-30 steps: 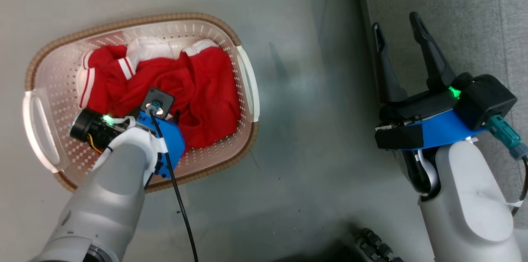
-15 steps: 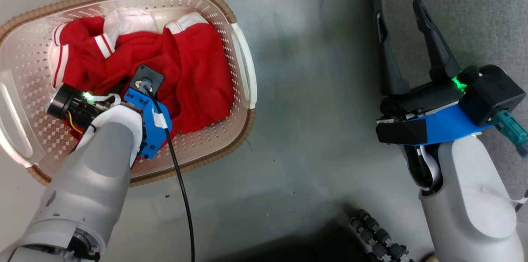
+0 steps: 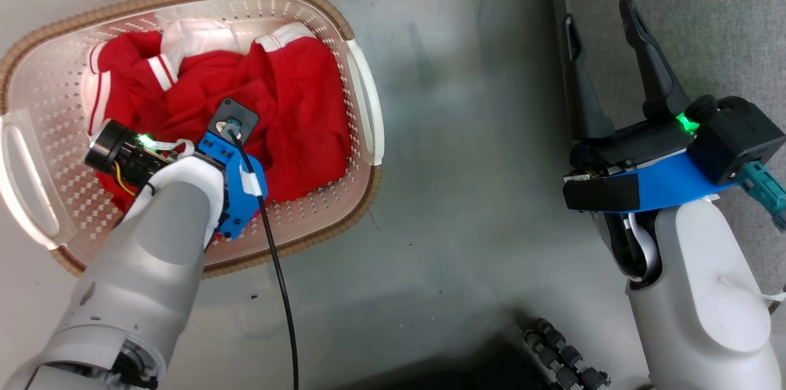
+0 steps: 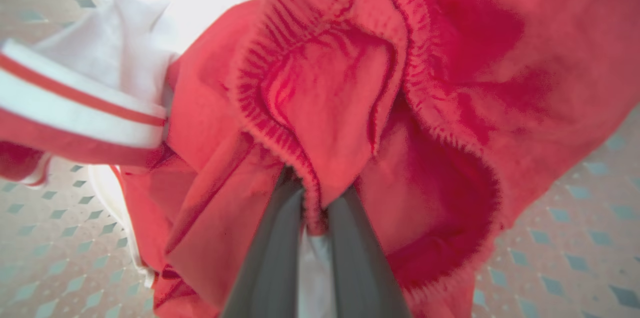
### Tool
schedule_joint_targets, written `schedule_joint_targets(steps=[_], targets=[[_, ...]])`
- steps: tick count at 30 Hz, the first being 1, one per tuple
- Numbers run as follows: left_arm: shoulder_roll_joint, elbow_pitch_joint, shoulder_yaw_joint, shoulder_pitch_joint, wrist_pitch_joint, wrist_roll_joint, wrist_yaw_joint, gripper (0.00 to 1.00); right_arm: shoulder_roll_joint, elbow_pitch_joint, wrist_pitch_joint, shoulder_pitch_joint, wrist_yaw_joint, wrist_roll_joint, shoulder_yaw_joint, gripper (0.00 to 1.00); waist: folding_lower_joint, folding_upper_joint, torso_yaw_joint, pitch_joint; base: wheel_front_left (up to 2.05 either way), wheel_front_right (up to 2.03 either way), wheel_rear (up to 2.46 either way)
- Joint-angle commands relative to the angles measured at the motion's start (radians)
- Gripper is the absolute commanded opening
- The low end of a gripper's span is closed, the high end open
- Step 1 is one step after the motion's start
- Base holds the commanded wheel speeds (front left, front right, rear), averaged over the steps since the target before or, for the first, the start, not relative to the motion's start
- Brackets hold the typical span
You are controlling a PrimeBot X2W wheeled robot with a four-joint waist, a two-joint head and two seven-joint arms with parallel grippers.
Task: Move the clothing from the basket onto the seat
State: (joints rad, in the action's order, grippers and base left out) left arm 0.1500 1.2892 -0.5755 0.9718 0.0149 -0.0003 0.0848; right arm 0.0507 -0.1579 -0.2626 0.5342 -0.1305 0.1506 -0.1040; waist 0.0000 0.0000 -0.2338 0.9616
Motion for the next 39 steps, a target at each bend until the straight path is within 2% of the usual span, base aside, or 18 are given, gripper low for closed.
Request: schedule_joint_targets(steps=[1,13,18,26,32,39], targets=[[-0.007,0.000,-0.002,-0.003,-0.013,-0.011,0.002,0.00,-0.001,-0.006,-0.003,0.009,0.000,-0.007,0.006,1.00,0.0000,0.0000,0.010,-0.021,0.00,0.00,0.00],[-0.088,-0.012,-0.021,-0.053,-0.189,-0.067,0.033,0.00,0.028,-0.029,-0.003,-0.044,0.000,-0.026,0.021,1.00,0.0000,0.0000,0.087,-0.186,0.00,0.00,0.00],[-0.099,-0.036,-0.025,-0.092,-0.241,-0.111,0.040,0.00,0.039,-0.042,-0.003,-0.075,0.000,-0.028,0.019,1.00,0.0000,0.0000,0.121,-0.274,0.00,0.00,0.00],[-0.100,-0.179,-0.052,-0.194,-0.278,-0.244,0.045,0.00,0.050,-0.067,-0.003,-0.136,0.000,-0.034,0.021,1.00,0.0000,0.0000,0.164,-0.411,0.00,0.00,0.00],[-0.100,-0.308,-0.052,-0.240,-0.281,-0.300,0.009,0.00,0.056,-0.080,-0.003,-0.183,0.000,-0.037,0.024,1.00,0.0000,0.0000,0.192,-0.497,0.00,0.00,0.00],[-0.100,-0.448,-0.020,-0.282,-0.281,-0.288,-0.018,0.00,0.050,-0.097,-0.003,-0.241,0.000,-0.039,0.028,1.00,0.0000,0.0000,0.213,-0.605,0.00,0.00,0.00]])
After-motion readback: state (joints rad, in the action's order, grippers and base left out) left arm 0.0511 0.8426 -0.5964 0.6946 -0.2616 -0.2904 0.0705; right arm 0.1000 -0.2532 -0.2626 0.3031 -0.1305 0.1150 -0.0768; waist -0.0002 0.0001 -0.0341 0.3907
